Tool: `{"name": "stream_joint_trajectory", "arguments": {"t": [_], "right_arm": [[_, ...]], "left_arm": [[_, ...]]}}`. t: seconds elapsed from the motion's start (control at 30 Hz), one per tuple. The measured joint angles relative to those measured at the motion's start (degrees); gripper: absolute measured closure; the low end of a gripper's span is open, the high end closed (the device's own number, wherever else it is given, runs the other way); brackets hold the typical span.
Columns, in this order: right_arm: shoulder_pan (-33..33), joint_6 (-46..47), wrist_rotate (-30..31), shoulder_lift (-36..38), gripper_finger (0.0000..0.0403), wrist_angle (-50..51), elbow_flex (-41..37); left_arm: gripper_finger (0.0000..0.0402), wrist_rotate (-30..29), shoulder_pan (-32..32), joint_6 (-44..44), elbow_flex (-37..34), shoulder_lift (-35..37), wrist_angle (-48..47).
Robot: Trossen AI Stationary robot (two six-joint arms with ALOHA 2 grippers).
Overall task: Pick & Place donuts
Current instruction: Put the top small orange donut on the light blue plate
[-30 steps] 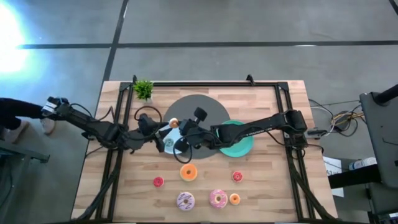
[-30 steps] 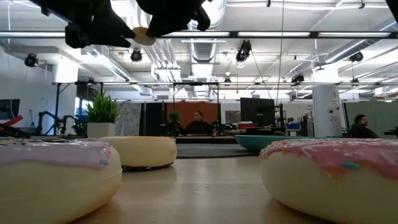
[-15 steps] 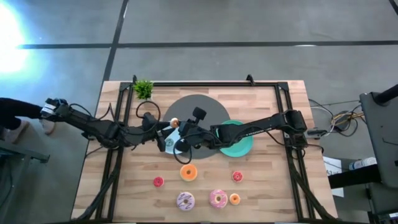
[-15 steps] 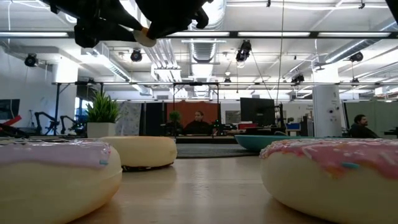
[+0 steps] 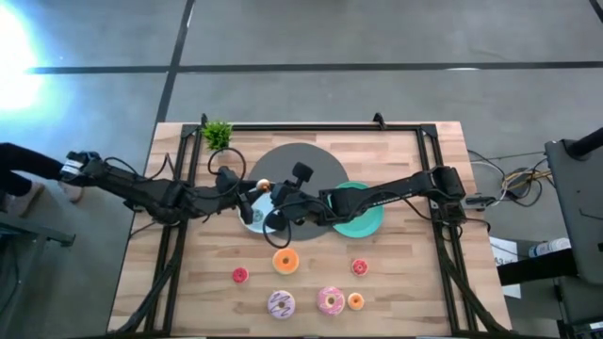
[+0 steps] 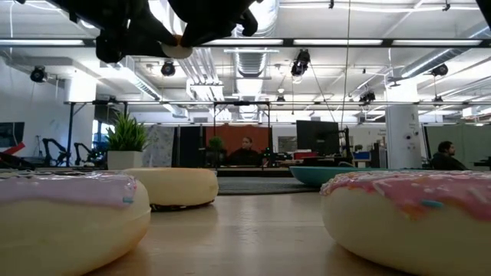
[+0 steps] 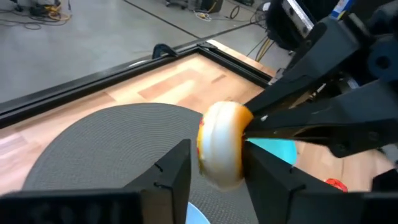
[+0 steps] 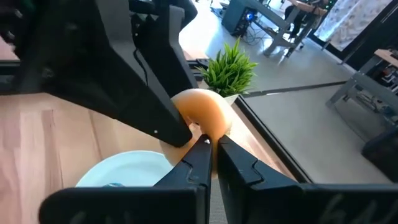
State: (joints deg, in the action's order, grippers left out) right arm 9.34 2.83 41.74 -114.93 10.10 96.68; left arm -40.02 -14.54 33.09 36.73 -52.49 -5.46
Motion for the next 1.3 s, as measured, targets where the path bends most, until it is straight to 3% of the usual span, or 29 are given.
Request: {"name": "stream_joint_trajectory", "arguments": {"t": [0.27, 0.4, 0.53, 0.73, 0.87, 1.07, 1.3], "right_arm": [[0.5, 1.3, 0.1, 0.2, 0.039, 2.0, 0.0], [0.2, 8.3, -0.4, 0.3, 0.0365, 6.5, 0.1], [-0.6, 14.3, -5.5, 1.0, 0.0313, 9.8, 0.3], [-0.8, 14.4, -4.8, 4.3, 0.022, 10.4, 0.3], [-1.0, 14.3, -2.8, 6.8, 0.0178, 13.0, 0.3], [-1.4, 16.2, -1.0, 9.6, 0.0149, 17.0, 0.3], [-1.5, 17.9, 1.9, 10.7, 0.0153, 21.0, 0.3]], "left_arm": [[0.0392, 1.8, 0.7, 0.0, 0.0, 0.0, -0.5], [0.0399, 1.6, 0.7, -0.7, 0.0, 0.0, -1.8], [0.04, 1.4, 0.7, -1.6, 0.0, 0.0, -5.3], [0.04, -0.9, 0.7, -2.6, -0.1, -0.5, -17.5], [0.0401, -1.7, 0.8, -2.8, -0.5, -2.6, -25.5], [0.0401, -3.8, 2.2, -6.6, -2.7, -10.7, -25.2], [0.0401, -4.1, 4.7, -9.3, -3.1, -24.6, -23.9]]}}
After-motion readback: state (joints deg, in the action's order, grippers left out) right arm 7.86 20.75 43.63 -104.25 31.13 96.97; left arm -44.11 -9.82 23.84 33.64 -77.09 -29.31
